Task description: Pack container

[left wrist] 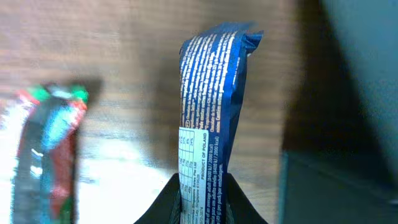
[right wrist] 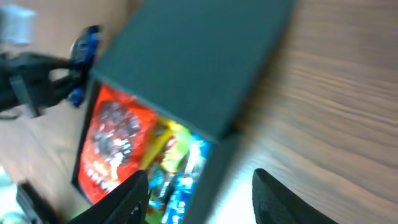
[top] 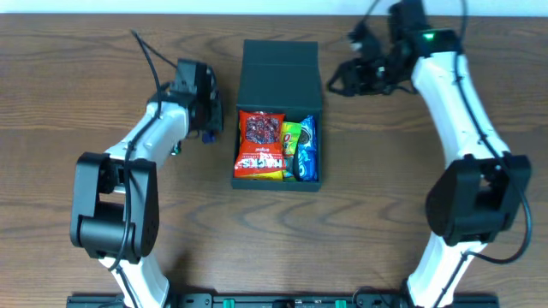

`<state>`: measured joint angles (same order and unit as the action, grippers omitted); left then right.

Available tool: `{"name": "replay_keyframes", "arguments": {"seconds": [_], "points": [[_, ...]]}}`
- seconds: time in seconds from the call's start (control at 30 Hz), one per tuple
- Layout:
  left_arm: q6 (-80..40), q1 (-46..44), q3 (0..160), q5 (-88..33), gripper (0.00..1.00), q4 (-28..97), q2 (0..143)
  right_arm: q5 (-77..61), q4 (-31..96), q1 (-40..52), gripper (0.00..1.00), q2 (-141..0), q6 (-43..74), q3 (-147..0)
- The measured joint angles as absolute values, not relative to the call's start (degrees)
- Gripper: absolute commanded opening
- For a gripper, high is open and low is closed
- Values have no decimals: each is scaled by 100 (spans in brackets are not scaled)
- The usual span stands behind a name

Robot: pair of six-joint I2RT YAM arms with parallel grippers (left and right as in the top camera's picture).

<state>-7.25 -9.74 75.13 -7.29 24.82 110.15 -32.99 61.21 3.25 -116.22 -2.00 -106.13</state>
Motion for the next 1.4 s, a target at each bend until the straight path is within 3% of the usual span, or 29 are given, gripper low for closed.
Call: {"name": "replay_keyframes", "arguments": {"seconds": [0.2, 0.43, 0.7, 0.93, 0.97, 1.07, 1.17, 1.4], "points": [[-812, -1151, 8676, -707, 15, 3551, 11015, -3181, 6213, -421, 53, -11622, 32, -10613], [-1208, -1872, 9542, -714, 16, 4493, 11002, -2689, 6208, -666, 57, -11622, 220, -10613], [-1870, -3262, 9640, -753, 17, 5207, 10982, -2475, 5988, -886, 60, -11622, 257, -10613], [-2733, -3909, 9640, -746, 18, 5675, 10982, -2434, 5907, -1037, 63, -11622, 259, -10613], [-2873, -3907, 9640, -751, 19, 5728, 10982, -2436, 5907, -1037, 63, -11622, 257, -10613], [-3098, -3889, 9640, -768, 41, 5767, 10982, -2436, 5902, -1037, 63, -11622, 257, -10613], [-3291, -3889, 9640, -792, 49, 5697, 10982, -2436, 5900, -1037, 63, -11622, 257, -10613], [-3253, -3828, 9660, -631, 49, 5210, 10982, -2436, 5894, -1039, 64, -11622, 257, -10613]]}}
